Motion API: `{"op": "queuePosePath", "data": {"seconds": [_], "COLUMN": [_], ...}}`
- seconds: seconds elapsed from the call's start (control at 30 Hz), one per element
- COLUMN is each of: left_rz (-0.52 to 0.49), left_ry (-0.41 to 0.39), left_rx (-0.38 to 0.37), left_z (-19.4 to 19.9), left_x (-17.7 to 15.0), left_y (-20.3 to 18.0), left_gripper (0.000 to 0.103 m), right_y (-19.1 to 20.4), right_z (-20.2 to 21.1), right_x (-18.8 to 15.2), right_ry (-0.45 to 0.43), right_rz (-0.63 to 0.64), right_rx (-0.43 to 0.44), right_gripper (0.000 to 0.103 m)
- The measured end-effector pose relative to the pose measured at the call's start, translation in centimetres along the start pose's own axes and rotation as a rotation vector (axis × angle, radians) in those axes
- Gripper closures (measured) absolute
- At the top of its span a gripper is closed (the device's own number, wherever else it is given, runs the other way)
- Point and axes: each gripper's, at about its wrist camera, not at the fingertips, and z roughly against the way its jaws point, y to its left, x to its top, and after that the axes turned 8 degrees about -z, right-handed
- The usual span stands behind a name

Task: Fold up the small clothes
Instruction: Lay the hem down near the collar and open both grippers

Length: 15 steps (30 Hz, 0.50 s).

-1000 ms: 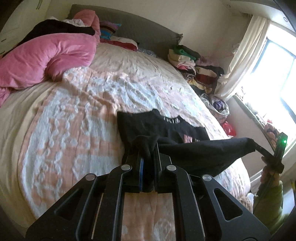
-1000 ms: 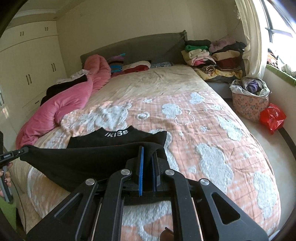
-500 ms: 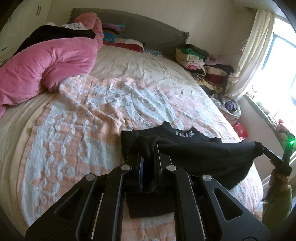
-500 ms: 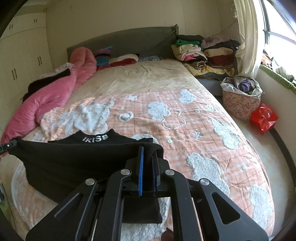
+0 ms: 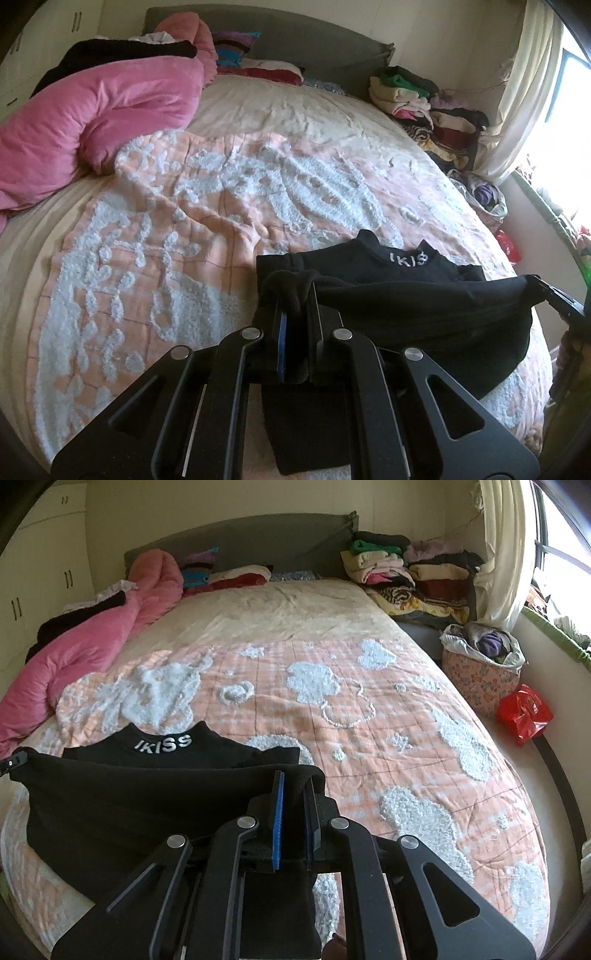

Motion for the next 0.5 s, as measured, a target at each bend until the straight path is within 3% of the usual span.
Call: {"op": "queuePosePath", "data": {"seconds": [0.13, 0.17, 0.2, 0.23, 0.27, 0.3, 0.47, 0.5], "left_rz": [0.017, 0.027, 0.034, 0.037, 0.03, 0.022, -0.045, -0.088], "left_ry": [0.006, 0.006, 0.004, -0.009, -0.026, -0.049, -0.08, -0.072], "left_rx": [-0.004, -0.009, -0.012, 0.0, 0.018, 0.032, 0.015, 0.003], "left_z": [-0.7, -0.6, -0.6, -0.2, 0.2, 0.9, 2.9, 3.0], "left_x": [-0.1, -0.1, -0.1, -0.1, 0.0, 0.0, -0.2, -0.7], "left_y": [0.3, 0.4, 0.5, 0.5, 0.4, 0.3, -1.1, -2.0], "left_gripper": [0.098, 0.097, 0.095, 0.084, 0.074, 0.072, 0.072, 0.072], "right_y": [-0.1, -0.1, -0.1, -0.3, -0.5, -0.7, -0.3, 0.0], "right_z": [-0.7, -0.7, -0.6, -0.3, -0.1, 0.3, 2.0, 2.1], "right_x": [0.0, 0.0, 0.0, 0.1, 0.1, 0.1, -0.8, -1.1], "right_ry": [0.007, -0.004, -0.014, -0.028, -0.035, -0.042, -0.046, -0.038], "right_rz": [-0.013, -0.01, -0.006, -0.006, -0.009, -0.015, 0.021, 0.032], "right_rx": [-0.003, -0.016, -0.029, -0.041, -0.033, -0.022, 0.042, 0.056], "right_gripper": [0.09, 0.083, 0.069, 0.06, 0.06, 0.06, 0.063, 0.07]}}
